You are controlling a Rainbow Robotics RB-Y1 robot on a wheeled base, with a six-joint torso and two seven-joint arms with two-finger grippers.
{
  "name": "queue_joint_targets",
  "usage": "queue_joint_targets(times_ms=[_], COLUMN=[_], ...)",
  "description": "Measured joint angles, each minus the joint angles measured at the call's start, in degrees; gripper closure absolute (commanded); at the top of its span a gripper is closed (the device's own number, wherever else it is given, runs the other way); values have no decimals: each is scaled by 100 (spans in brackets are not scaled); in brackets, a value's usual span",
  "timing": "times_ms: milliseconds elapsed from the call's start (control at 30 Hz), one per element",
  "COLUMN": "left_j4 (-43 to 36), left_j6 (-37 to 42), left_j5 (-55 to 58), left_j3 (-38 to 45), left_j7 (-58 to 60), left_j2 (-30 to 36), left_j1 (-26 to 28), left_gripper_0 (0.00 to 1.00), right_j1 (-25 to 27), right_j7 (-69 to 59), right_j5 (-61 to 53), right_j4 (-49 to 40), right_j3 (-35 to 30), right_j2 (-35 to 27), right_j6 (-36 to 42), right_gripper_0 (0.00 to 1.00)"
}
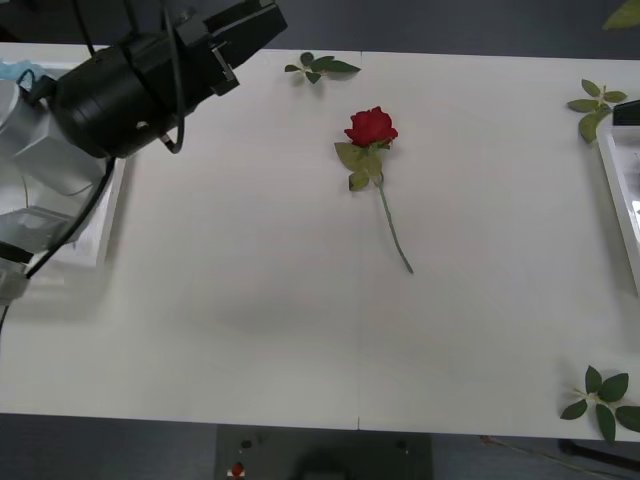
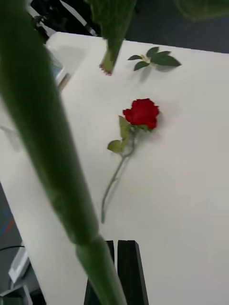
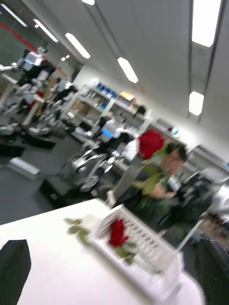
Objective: Put the red flowers into the right box and the blue flowers into the left box
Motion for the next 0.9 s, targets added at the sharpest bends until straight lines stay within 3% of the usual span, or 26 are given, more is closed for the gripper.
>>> queue_joint_targets(times_ms=[233,433,667,900], left_j4=[42,50,59,60], left_j6=[76,697,2437,3692], left_j5=[-379,-1257,-872,-523], left_j3=[124,477,1009,1014], left_j7=[0,0,0,0], left_j2=[1457,1889,1891,1887], left_j1=[406,905,990,989], left_gripper_0=[0,0,0,0], right_j1=[-1,-1,-1,3], right_j7=[-11,-40,-48,-48], right_j5=[1425,2854,4728,5987], right_j4=[906,2004,2847,3050], right_j3=[-950,-1676,-2149,-2590], right_j2=[-387,-506,-387,310], right_j6=[871,989,171,-843], right_gripper_0=[100,100,100,100])
